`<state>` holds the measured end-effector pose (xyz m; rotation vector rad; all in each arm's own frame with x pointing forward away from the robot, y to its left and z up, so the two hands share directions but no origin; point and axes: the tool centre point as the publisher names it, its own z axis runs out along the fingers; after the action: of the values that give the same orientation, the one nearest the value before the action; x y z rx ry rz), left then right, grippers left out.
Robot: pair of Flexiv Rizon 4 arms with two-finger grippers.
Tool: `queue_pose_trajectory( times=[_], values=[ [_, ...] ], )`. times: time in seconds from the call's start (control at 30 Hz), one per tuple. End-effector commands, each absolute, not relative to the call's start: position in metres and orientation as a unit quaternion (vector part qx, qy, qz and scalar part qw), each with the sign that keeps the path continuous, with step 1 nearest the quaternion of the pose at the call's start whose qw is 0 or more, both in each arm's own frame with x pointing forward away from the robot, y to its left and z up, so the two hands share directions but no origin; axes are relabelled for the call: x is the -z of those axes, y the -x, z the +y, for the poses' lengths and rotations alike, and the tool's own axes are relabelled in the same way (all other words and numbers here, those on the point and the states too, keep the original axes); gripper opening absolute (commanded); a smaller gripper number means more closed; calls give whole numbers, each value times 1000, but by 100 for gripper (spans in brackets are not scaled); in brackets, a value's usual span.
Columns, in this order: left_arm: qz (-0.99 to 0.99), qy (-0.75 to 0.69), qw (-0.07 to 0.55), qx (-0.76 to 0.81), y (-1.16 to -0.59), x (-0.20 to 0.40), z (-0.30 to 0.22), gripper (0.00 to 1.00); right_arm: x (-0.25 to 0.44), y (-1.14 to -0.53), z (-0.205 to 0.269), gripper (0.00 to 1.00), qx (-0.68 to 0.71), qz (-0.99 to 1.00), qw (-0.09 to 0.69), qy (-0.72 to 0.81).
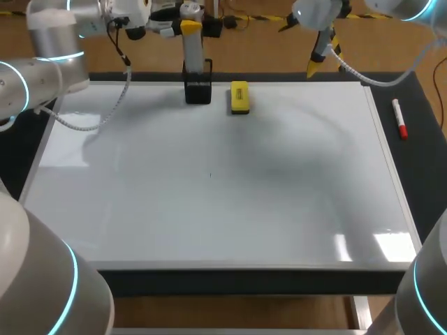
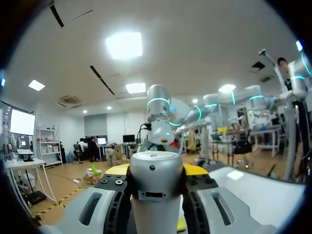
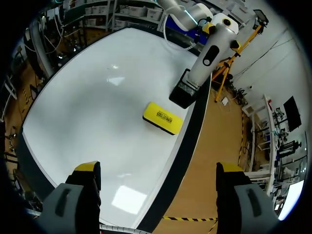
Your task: Pick up the inspection probe, press it on each red-marked spot on the whiteboard one by one, put down the probe, pick up the eraser, and wipe off all the red marks.
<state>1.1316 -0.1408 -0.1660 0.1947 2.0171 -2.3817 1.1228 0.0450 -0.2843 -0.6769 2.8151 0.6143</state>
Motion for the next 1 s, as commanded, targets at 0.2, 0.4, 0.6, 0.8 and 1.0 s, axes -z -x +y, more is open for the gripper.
queue_pose_trajectory(
  times=[0.2,0.4,0.6,0.8,1.0],
  values=[
    [642,-59,6,764,-1137,179,-145,0,283,-1123,45,100,-205,948,89,229],
    [640,-60,13,766,-1136,187,-146,0,283,-1123,45,100,-205,948,89,229],
    [638,-63,20,767,-1135,198,-149,0,283,-1123,45,100,-205,948,89,229],
    [635,-62,20,770,-1137,210,-149,0,283,-1123,45,100,-205,948,89,229],
    [631,-59,18,773,-1137,220,-146,0,283,-1123,45,100,-205,948,89,229]
  ],
)
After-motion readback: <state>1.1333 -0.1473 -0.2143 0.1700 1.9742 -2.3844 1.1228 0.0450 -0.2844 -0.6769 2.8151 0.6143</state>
